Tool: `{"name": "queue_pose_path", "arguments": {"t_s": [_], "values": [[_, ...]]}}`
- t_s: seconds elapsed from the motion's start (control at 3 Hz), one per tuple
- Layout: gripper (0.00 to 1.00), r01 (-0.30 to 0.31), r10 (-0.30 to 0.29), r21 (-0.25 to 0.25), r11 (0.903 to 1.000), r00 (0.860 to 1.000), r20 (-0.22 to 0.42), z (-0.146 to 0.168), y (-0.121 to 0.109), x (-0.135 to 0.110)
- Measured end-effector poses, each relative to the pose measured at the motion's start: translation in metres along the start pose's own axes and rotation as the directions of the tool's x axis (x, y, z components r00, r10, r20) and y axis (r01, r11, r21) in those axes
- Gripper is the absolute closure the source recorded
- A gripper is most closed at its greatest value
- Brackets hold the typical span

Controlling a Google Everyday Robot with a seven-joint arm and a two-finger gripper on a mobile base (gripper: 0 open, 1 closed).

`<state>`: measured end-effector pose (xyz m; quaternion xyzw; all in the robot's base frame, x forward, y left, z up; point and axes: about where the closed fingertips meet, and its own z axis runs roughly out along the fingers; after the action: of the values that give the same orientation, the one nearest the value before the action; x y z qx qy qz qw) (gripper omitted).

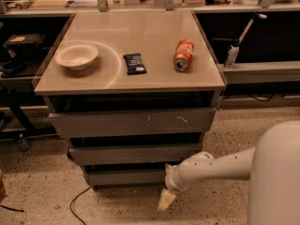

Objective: Open bottom drawer

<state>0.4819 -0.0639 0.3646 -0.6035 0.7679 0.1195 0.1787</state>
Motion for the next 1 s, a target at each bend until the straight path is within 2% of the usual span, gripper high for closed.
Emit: {"name": "queue_pose_path", "arguments": {"t_s": [0.33,1.0], "values": [[0.00,-0.011,0.011,0.003,0.9999,0.999,0.032,0.038,-0.007,0.004],[0.00,-0.026,0.026,0.006,0.9996,0.998,0.064,0.089,-0.024,0.015]]}}
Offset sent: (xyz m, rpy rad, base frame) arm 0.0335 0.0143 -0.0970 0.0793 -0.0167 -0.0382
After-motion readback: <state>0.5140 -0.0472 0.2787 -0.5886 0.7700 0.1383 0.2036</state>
